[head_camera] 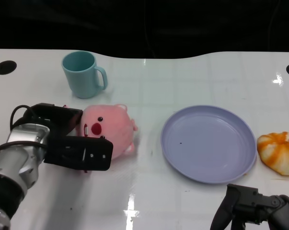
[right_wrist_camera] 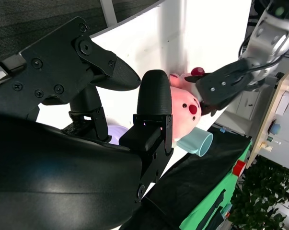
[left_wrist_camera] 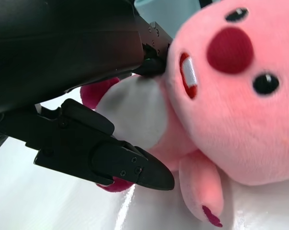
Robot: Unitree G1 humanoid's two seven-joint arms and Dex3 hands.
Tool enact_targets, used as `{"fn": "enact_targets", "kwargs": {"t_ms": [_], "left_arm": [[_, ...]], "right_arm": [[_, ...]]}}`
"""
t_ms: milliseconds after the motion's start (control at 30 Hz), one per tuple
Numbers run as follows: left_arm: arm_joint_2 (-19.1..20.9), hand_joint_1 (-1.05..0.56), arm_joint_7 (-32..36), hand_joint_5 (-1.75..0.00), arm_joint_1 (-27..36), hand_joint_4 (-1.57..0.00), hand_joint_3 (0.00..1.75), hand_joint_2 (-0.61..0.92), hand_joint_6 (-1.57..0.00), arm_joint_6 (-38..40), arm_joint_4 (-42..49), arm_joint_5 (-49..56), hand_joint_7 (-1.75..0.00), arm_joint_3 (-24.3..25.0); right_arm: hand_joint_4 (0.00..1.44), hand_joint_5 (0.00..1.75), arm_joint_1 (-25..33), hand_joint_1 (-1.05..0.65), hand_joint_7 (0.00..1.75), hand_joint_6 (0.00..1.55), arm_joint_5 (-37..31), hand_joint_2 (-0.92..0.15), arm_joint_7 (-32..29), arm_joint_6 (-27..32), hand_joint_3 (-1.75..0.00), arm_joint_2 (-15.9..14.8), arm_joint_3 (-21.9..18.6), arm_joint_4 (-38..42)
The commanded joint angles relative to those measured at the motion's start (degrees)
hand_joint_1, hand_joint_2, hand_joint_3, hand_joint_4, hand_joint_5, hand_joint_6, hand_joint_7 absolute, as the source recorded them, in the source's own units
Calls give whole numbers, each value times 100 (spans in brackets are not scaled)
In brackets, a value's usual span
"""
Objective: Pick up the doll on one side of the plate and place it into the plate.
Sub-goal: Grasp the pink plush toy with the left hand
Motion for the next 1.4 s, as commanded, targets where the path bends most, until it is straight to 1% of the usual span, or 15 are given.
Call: {"fn": "enact_targets", "kwargs": {"t_ms": [33,267,333,400,467,500,533,600,767,800,833,933,1067,1167,1400], "left_arm": [[-165,-68,81,-12,-166,-17,1,92,-25,-128,652,-46,-1,-200],[-460,-64,392,-12,-304,-26,3,92,-37,-361,1461,-141,-5,-460],[-566,-53,606,-12,-274,-44,5,92,-56,-451,1687,-259,-5,-440],[-607,-41,909,-17,-213,-75,2,91,-92,-640,1859,-424,-9,-353],[-634,-35,1119,-19,-188,-95,1,90,-107,-754,2027,-502,-7,-357],[-628,-32,1222,-29,-176,-100,0,90,-113,-824,2087,-498,-7,-395],[-611,-32,1329,-81,-157,-88,0,89,-116,-923,2129,-500,-6,-419],[-580,-33,1500,-130,-123,-74,0,87,-118,-1064,2163,-518,-5,-431],[-461,-27,1953,-160,-17,-66,20,92,-121,-1429,2081,-705,-6,-340],[-440,-26,2073,-166,8,-66,27,92,-113,-1491,2051,-763,-36,-295],[-426,-25,2200,-171,37,-68,34,92,-91,-1551,2023,-818,-87,-246],[-396,-24,2522,-174,113,-73,39,90,-65,-1668,1929,-955,-157,-121],[-311,-17,3008,-175,190,-83,36,79,-64,-1819,1710,-968,-174,-39],[-237,-15,3187,-175,230,-88,67,67,-66,-1910,1496,-1041,-175,77],[-144,-15,3081,-175,340,-91,105,49,-69,-1988,932,-1347,-175,444]], "right_arm": [[68,166,39,-7,134,61,41,-50,-7,-42,-114,-44,-46,-54],[68,167,62,-8,134,61,85,-51,14,-11,-114,-53,-82,-86],[68,167,66,-9,134,61,86,-51,19,-3,-114,-58,-89,-90],[68,167,68,-9,133,61,96,-51,22,21,-113,-54,-91,-92],[68,167,62,-10,133,61,92,-51,20,6,-113,-50,-91,-79],[68,167,60,-10,133,61,87,-51,16,-6,-113,-47,-89,-71],[68,167,57,-10,133,61,89,-51,15,-6,-113,-45,-89,-68],[68,166,49,-10,133,62,90,-51,20,-30,-114,-50,-94,-54],[68,166,25,-9,133,62,105,-51,30,-55,-114,-54,-99,-15],[68,166,15,-9,133,62,109,-51,31,-57,-114,-52,-97,-4],[68,165,9,-9,133,62,107,-51,31,-56,-114,-52,-95,4],[68,165,-6,-9,133,62,92,-51,28,-22,-114,-49,-79,8],[68,166,-35,-9,134,62,96,-51,21,-24,-114,-30,-49,47],[68,166,-60,-8,134,62,84,-50,10,-27,-114,-22,-30,76],[68,166,-153,-9,134,61,67,-50,-11,-53,-115,-19,-20,213]]}}
